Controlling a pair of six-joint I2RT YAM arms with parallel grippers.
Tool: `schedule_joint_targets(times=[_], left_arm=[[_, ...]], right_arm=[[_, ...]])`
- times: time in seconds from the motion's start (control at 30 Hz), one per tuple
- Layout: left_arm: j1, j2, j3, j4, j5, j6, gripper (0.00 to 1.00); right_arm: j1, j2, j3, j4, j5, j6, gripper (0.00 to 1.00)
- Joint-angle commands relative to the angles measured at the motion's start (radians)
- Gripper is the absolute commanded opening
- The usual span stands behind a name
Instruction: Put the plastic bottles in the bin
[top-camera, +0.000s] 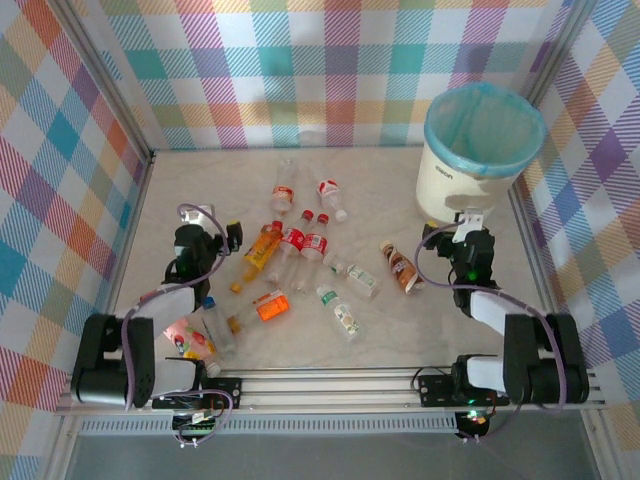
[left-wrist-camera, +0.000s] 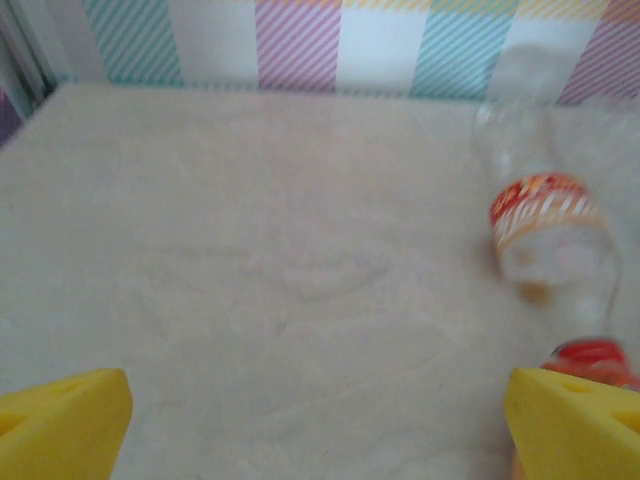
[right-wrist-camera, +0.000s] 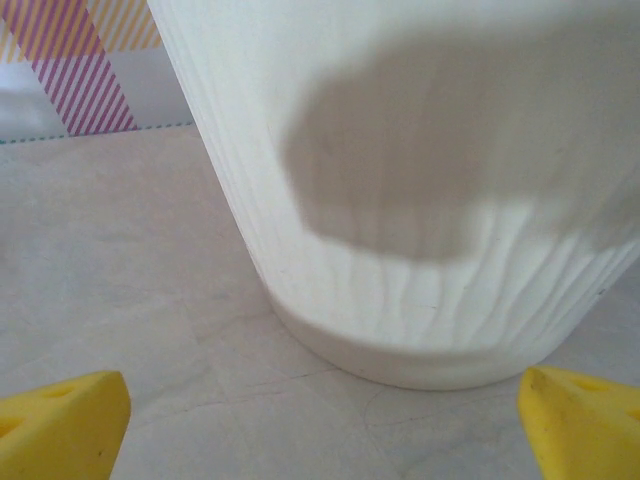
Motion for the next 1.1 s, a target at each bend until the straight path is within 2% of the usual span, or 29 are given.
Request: schedule_joint_targets(times=[0.0, 0.2, 0.3, 0.4, 0.6, 0.77, 1.07], left_arm=[[-0.040, -0.074, 0.076, -0.175, -0.047, 0.006, 0.95], [-0.158, -0.128, 0.253, -0.502, -0.067, 0.020, 0.94], [-0.212, -0.123, 0.361, -0.704, -0.036, 0.018, 0.93], [-0.242, -0.109, 0.453, -0.908, -0.005, -0.021, 0.92], [-0.252, -0.078, 0.548, -1.194, 0.052, -0.143, 0.88], [-0.250, -0.019, 0.553, -1.296, 0.034, -0.210, 0.88], [-0.203, 0.245, 0.613, -1.313, 0.130, -0.247, 0.85]], right_arm=[[0.012, -0.083, 0.048, -0.242, -0.004, 0.046, 0.97], [0.030, -0.242, 0.167, -0.633, -0.095, 0.188, 0.90], [0.054, -0.308, 0.229, -0.791, -0.168, 0.235, 0.86], [0.093, -0.364, 0.281, -0.918, -0.207, 0.272, 0.83], [0.203, -0.416, 0.367, -1.106, -0.305, 0.331, 0.76], [0.326, -0.399, 0.436, -1.170, -0.311, 0.312, 0.74], [0.371, -0.281, 0.607, -1.177, -0.389, 0.288, 0.76]])
